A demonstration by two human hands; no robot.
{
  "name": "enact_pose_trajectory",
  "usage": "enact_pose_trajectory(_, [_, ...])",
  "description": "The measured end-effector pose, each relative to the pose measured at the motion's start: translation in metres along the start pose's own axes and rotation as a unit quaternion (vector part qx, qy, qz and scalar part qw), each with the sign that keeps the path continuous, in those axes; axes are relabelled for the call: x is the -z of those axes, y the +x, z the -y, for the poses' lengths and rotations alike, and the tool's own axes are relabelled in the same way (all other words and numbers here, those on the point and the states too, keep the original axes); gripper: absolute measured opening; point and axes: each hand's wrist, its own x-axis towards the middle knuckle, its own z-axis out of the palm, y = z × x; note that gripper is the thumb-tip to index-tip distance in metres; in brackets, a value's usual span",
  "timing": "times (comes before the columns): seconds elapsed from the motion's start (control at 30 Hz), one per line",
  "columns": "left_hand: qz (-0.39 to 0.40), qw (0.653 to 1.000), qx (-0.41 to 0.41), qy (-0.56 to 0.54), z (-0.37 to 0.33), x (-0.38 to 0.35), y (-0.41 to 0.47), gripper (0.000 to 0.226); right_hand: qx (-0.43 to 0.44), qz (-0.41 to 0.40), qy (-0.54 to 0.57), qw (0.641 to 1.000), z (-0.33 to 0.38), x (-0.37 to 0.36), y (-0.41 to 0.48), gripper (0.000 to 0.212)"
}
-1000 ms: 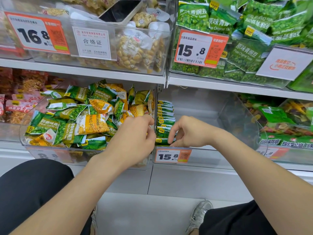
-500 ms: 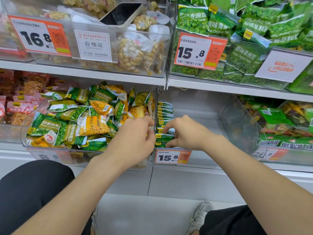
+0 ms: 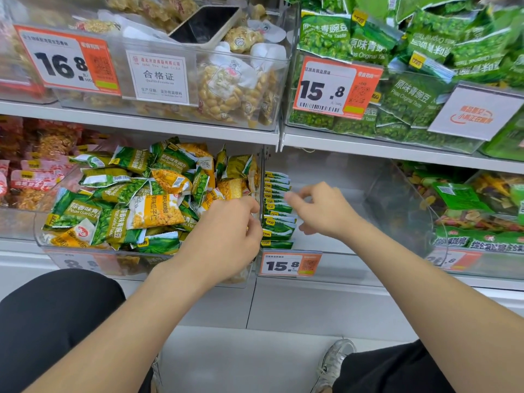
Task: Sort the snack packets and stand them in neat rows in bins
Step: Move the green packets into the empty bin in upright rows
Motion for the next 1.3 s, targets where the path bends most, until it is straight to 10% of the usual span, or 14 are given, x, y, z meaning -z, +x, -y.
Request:
enact_pose_trajectory(0.37, [-0.011,1.0,-0.001,0.001,0.001,-0.002,0.004,0.018,-0.144,0.163,0.265,0.939,0.021,-0.024,-0.005,0.03])
enact_pose_trajectory(0.53, [0.007,1.0,-0.012,0.003,0.005,-0.002,0.002,0.023,-0.076,0.005,-0.02,0.997,0.024,-0.008,-0.004,0.045])
enact_pose_trajectory(0.7, [-0.015,0.998,-0.016,0.057,0.01,0.007,0.001,0.04,0.126,-0.174,-0.019,0.976,0.049,-0.018,-0.019,0.028])
enact_pose_trajectory(0.87, [-0.061,0.993,0.026,0.103,0.03,0.029,0.006,0.038,0.299,-0.144,-0.03,0.943,0.087,-0.045,-0.039,0.025])
enact_pose_trajectory(1.1, [-0.04,0.981,0.038,0.185,0.06,0.063,0.037,0.056,0.232,-0.089,-0.255,0.935,0.116,-0.059,0.0,0.023])
enact_pose_trajectory(1.3, [-0.01,0.955,0.045,0.294,0.074,0.059,0.055,0.05,0.155,-0.07,-0.311,0.935,0.117,-0.076,0.044,0.075])
